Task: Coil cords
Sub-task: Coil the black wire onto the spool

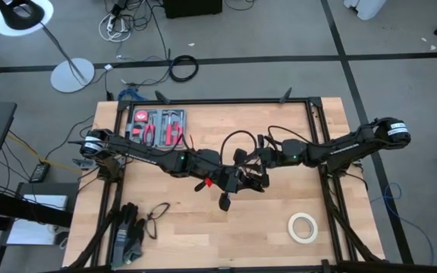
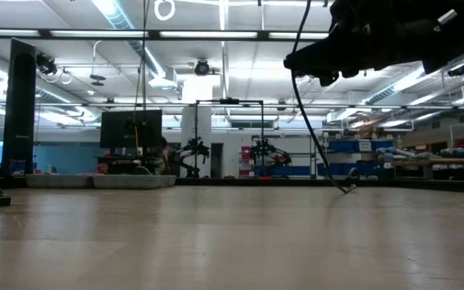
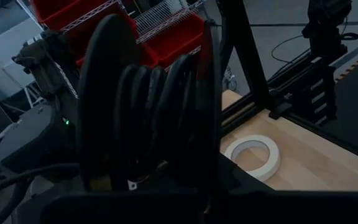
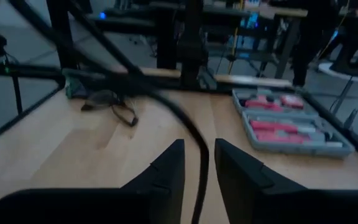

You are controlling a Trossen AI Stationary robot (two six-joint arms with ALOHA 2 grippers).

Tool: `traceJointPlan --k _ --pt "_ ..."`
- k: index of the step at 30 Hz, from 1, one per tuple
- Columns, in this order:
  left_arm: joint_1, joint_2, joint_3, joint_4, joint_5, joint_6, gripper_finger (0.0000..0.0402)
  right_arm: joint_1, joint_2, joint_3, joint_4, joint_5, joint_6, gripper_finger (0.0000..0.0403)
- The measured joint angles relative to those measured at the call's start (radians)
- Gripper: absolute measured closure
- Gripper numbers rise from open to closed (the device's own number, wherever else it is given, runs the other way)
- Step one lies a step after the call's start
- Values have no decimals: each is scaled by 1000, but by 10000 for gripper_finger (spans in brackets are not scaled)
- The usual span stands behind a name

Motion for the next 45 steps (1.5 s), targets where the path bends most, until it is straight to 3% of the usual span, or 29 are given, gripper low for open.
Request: traceJointPlan --k 10,15,23,33,40,45 --pt "0 0 0 9 -22 22 402 0 0 0 23 -1 0 391" --pt "0 0 0 4 -24 21 402 2 -1 0 -2 -10 20 397" --pt "0 0 0 -74 -25 -10 402 63 -73 0 -229 -13 39 400" --pt "1 -11 0 -169 -47 -46 402 189 -241 0 -529 132 80 401" --pt "48 -10 1 -355 -65 -188 402 271 -350 -1 -570 107 108 402" --pt "92 -3 0 -418 -48 -308 402 304 -362 70 -731 98 132 402"
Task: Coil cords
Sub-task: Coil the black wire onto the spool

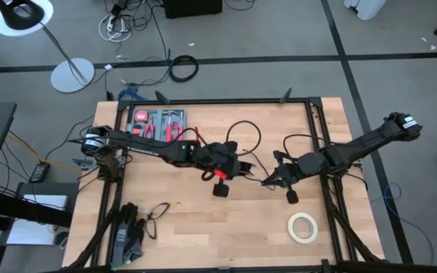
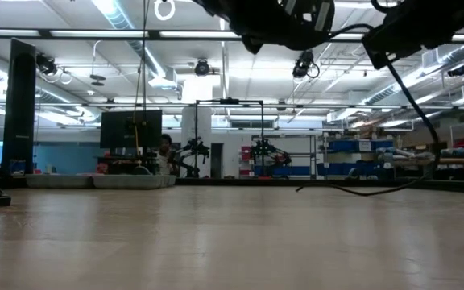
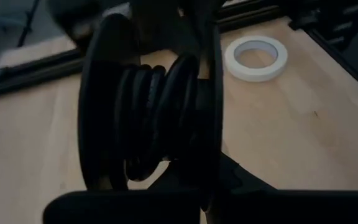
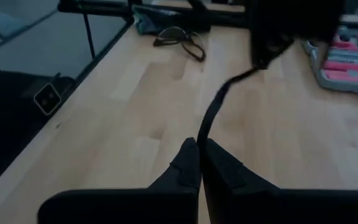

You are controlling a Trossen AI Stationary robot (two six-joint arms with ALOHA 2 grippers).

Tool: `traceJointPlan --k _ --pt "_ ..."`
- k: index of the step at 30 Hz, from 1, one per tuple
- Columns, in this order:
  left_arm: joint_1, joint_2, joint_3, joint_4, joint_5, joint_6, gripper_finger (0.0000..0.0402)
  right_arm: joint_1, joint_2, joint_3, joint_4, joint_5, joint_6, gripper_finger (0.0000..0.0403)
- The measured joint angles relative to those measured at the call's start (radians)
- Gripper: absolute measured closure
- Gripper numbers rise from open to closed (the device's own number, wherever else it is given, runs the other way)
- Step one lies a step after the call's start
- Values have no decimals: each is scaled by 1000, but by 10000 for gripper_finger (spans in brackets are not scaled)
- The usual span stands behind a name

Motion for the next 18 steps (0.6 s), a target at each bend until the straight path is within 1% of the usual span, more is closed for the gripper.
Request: traceJointPlan --k 2,6,9,13,15,18 --pt "13 0 0 -17 11 -36 402 11 0 35 -40 1 -11 402" --pt "19 0 0 -30 71 -49 402 16 0 100 -117 26 -46 402" --pt "19 0 1 -41 81 -38 402 16 0 146 -193 35 -51 402" --pt "19 0 2 -75 117 -21 402 21 1 184 -223 44 -73 402" --pt "19 -1 0 -111 122 -10 402 23 -1 203 -245 48 -81 402" --pt "18 2 -1 -104 123 13 402 23 0 216 -291 52 -81 402"
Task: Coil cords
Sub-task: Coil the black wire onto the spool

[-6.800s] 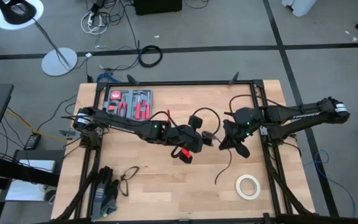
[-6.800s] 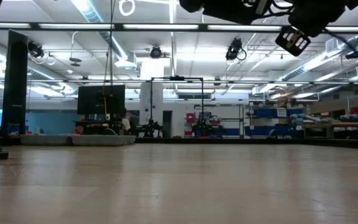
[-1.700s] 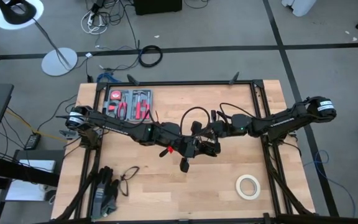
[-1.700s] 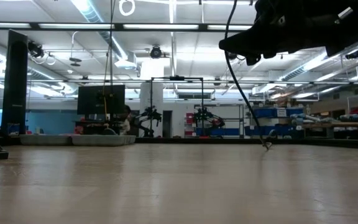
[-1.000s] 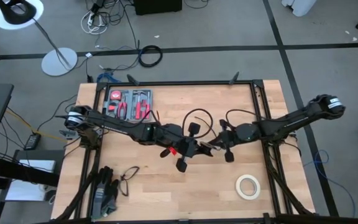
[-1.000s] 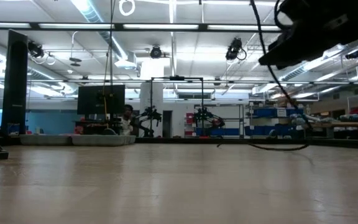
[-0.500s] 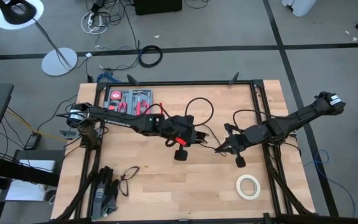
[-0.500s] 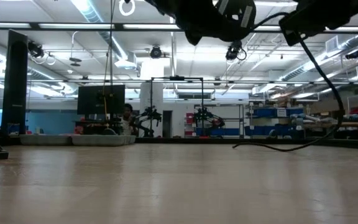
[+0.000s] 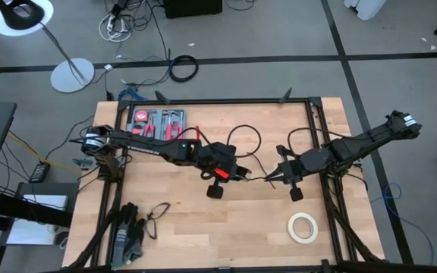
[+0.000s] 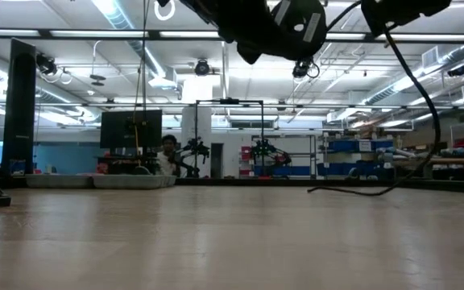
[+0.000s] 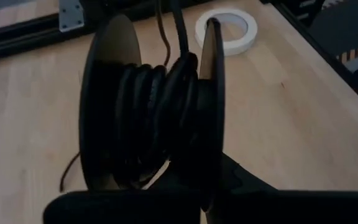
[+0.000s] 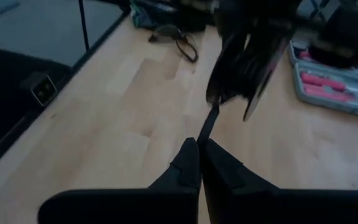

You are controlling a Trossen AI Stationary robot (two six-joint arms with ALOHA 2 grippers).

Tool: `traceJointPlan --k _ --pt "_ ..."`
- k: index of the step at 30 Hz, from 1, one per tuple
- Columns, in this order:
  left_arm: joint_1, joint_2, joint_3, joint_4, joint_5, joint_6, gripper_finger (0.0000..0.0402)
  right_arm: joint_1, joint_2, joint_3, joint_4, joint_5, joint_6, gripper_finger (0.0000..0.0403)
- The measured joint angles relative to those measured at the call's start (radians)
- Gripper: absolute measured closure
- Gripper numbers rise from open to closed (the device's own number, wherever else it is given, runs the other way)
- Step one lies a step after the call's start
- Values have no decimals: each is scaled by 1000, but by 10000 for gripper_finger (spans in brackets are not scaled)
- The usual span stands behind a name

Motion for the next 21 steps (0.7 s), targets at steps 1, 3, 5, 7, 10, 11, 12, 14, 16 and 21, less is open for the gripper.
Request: traceJointPlan --k 1,3,5,7,10,11,12,14,16,21 --pt "0 -1 0 4 0 3 402 1 0 2 -4 1 0 402" --pt "0 -1 0 4 1 3 402 6 -1 6 3 4 1 402" --pt "0 -1 0 -12 1 3 402 7 -2 6 15 9 -8 402" --pt "1 5 1 -23 9 -1 402 6 -1 6 37 10 -25 402" --pt "2 8 1 -34 26 -6 402 2 2 6 81 7 -69 402" --pt "2 8 1 -30 28 -7 402 -4 3 6 95 6 -92 402" --pt "2 8 1 -26 29 -8 402 -12 3 6 111 6 -116 402" --pt "2 8 1 -15 36 -9 402 -32 3 6 146 9 -168 402" --pt "2 8 1 -12 44 -10 402 -57 3 6 181 3 -225 402" --pt "1 8 1 19 74 -10 402 -126 17 6 260 -53 -331 402"
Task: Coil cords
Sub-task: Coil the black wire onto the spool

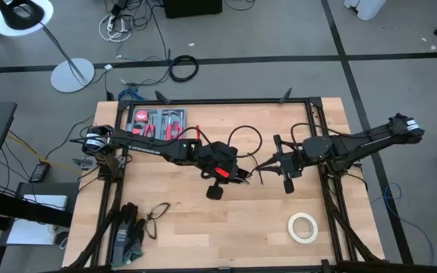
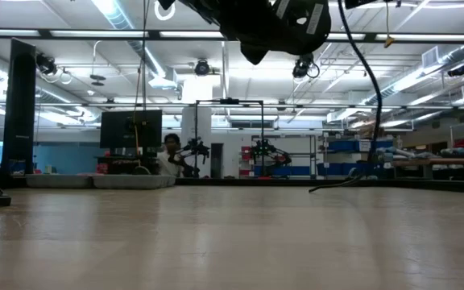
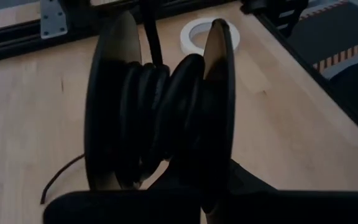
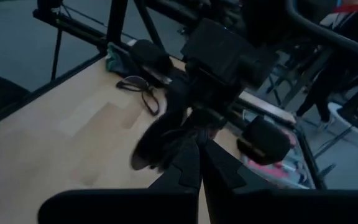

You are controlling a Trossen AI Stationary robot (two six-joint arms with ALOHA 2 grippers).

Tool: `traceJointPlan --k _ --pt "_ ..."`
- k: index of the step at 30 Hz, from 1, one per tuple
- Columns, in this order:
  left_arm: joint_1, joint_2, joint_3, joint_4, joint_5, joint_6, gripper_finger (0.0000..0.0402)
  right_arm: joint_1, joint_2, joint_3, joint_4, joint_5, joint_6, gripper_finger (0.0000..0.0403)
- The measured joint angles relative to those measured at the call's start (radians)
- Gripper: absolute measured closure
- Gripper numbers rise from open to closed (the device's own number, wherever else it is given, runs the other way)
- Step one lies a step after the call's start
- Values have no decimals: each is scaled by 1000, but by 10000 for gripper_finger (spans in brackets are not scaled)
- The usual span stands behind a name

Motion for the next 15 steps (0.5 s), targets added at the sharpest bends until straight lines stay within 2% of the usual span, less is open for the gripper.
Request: traceJointPlan --k 4,9,15 --pt "-2 0 0 35 53 -2 402 -50 29 0 64 -81 -71 402" --pt "-7 0 -1 52 56 1 402 -105 82 0 150 -166 -107 402" --pt "-14 1 -1 63 52 -5 402 -130 165 0 251 -178 -114 402"
